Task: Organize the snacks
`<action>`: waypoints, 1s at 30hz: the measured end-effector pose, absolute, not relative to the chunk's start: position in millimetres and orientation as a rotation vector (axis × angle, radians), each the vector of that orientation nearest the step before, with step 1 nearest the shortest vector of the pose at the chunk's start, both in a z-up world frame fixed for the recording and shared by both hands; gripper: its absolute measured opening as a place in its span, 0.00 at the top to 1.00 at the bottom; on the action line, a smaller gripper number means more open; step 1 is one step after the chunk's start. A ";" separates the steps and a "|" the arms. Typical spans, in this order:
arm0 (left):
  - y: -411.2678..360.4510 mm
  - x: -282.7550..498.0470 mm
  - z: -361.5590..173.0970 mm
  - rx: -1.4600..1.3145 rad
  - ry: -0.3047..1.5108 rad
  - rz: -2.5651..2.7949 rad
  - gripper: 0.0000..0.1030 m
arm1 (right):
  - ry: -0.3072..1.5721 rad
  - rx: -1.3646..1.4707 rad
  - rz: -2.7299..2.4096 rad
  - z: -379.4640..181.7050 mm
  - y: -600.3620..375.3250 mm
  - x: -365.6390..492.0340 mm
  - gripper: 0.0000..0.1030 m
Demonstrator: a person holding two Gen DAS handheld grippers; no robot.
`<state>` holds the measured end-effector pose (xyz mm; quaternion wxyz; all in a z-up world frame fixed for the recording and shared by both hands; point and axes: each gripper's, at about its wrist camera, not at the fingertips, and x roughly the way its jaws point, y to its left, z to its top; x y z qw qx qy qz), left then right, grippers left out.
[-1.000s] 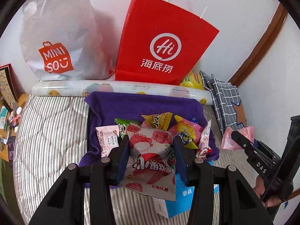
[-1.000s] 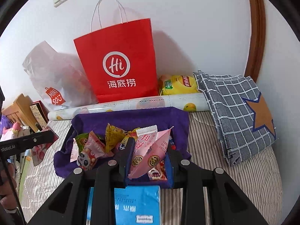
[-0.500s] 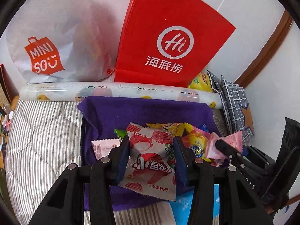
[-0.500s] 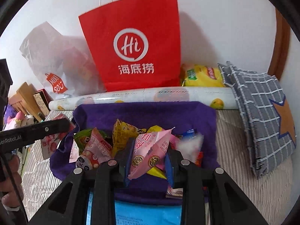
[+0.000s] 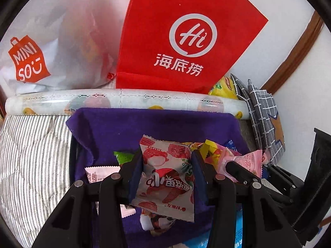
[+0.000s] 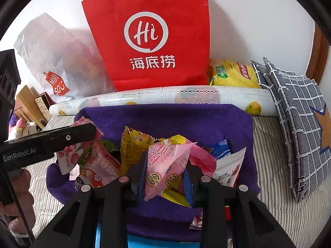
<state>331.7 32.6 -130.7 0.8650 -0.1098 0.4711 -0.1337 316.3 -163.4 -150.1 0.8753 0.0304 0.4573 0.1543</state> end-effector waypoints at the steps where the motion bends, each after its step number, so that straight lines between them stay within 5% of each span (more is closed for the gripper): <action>1: 31.4 332.1 -130.8 -0.223 0.984 -0.278 0.55 | 0.954 0.065 0.321 -149.8 -163.7 316.9 0.71; 7: 26.3 331.2 -135.4 -0.219 0.986 -0.280 0.55 | 0.940 0.076 0.312 -143.9 -167.4 315.8 0.68; 12: 25.2 329.5 -133.1 -0.209 0.990 -0.267 0.54 | 0.914 0.088 0.320 -134.1 -167.4 311.3 0.54; 18: 26.4 322.2 -118.8 -0.208 0.975 -0.251 0.38 | 0.872 0.097 0.307 -114.7 -168.4 299.9 0.43; 30: 23.2 277.7 -82.6 -0.159 0.930 -0.240 0.25 | 0.790 0.105 0.270 -63.9 -175.6 251.6 0.38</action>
